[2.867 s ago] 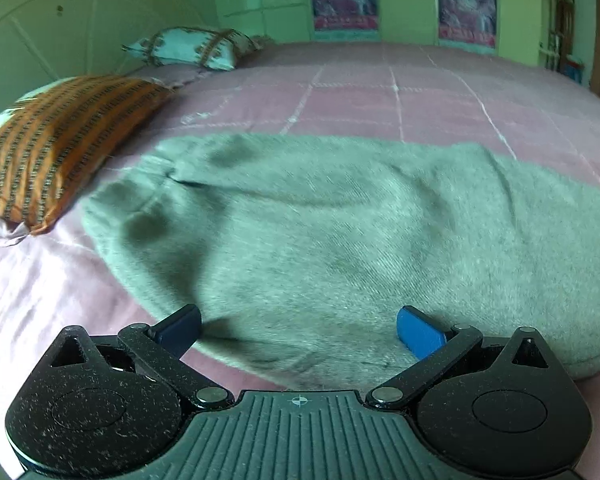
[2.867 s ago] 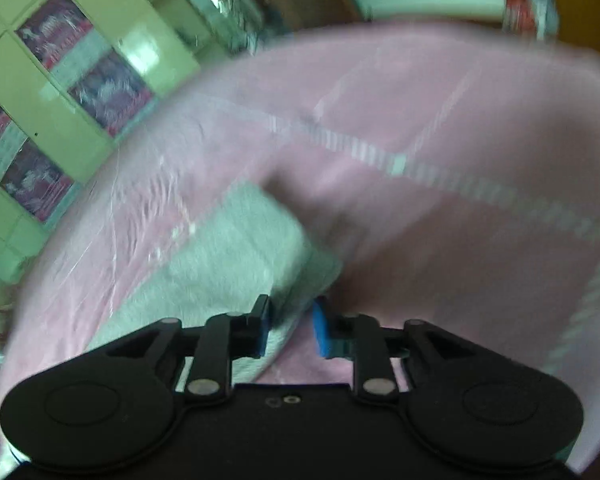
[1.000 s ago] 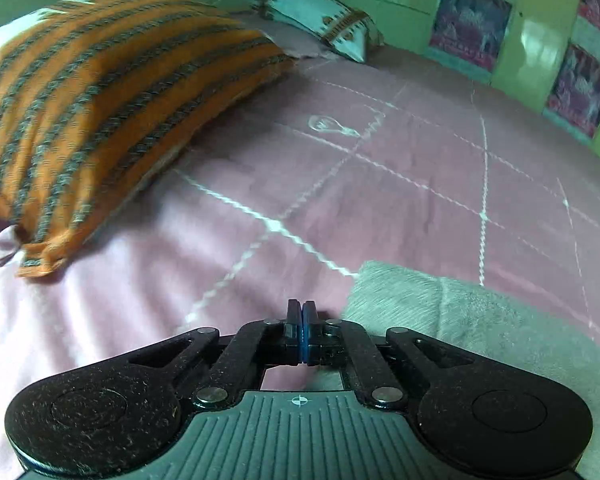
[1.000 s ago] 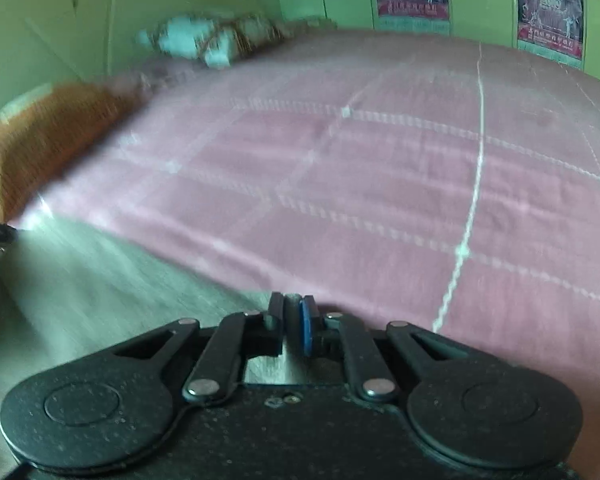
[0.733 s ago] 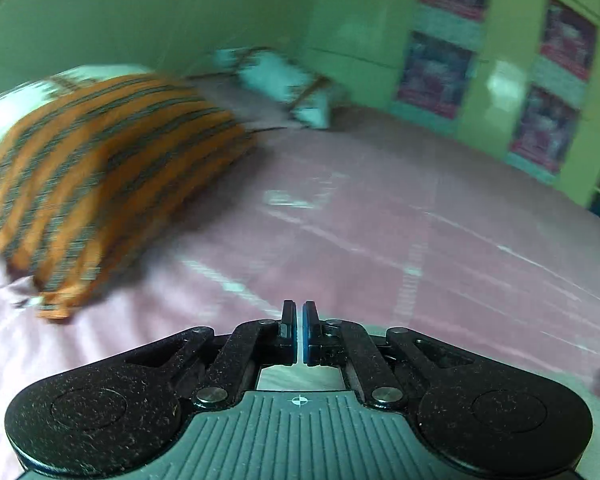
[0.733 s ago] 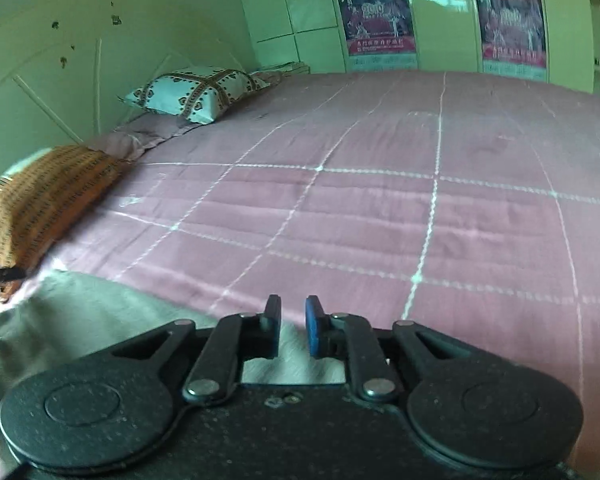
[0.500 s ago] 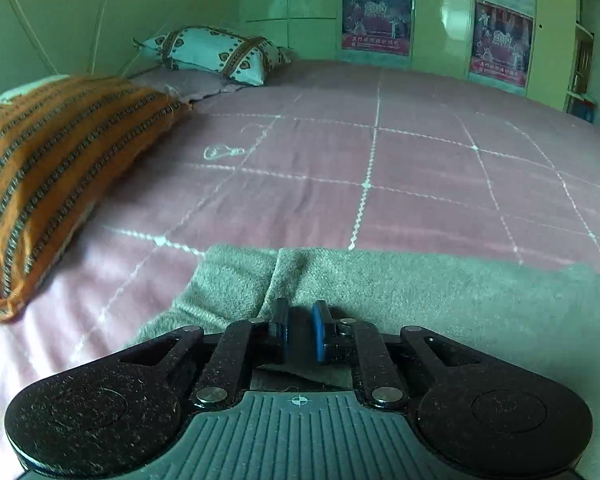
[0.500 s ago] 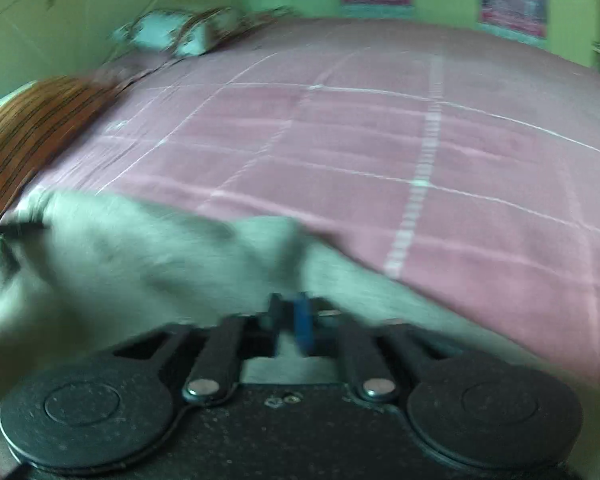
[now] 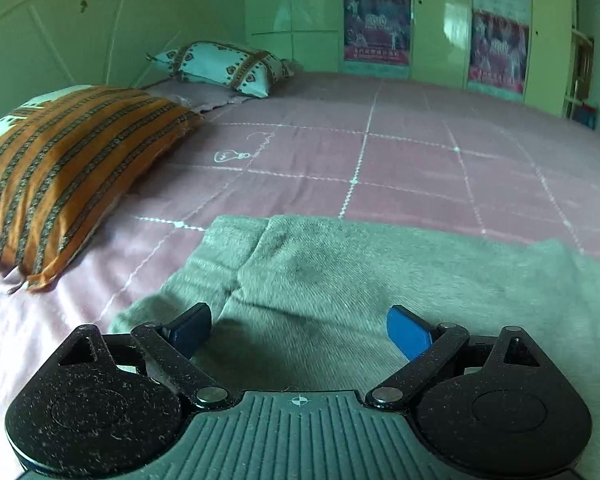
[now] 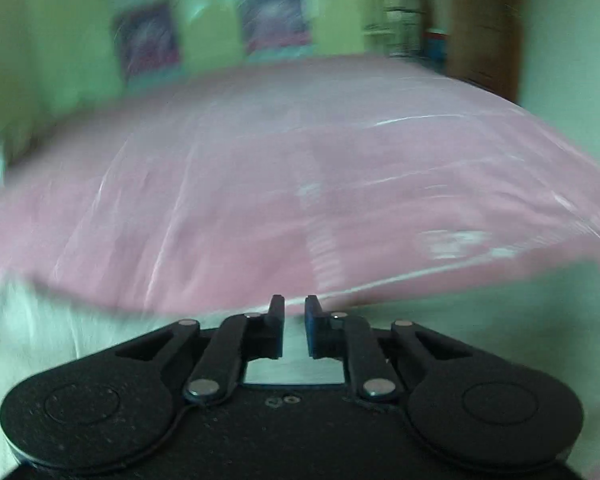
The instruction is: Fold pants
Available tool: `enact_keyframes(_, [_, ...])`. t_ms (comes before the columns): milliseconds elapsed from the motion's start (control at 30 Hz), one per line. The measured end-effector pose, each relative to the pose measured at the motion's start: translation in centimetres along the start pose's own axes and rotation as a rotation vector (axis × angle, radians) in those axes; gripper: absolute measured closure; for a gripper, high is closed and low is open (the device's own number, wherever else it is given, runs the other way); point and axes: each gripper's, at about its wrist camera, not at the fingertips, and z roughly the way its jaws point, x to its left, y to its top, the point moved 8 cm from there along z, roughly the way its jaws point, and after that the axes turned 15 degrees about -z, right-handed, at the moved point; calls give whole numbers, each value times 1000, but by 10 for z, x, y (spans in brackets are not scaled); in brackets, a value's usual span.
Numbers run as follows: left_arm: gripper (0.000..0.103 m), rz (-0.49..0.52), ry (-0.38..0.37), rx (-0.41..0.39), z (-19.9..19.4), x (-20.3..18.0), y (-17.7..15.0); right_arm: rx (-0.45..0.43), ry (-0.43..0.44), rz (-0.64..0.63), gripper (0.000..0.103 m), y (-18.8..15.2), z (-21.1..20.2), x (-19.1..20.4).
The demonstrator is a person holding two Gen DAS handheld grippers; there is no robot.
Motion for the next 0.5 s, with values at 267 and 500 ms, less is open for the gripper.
enact_keyframes(267, [9, -14, -27, 22, -28, -6, -35, -11, -118, 218, 92, -56, -84, -140])
enact_keyframes(500, [8, 11, 17, 62, -34, -8, -57, 21, -36, 572, 87, -111, -74, -197])
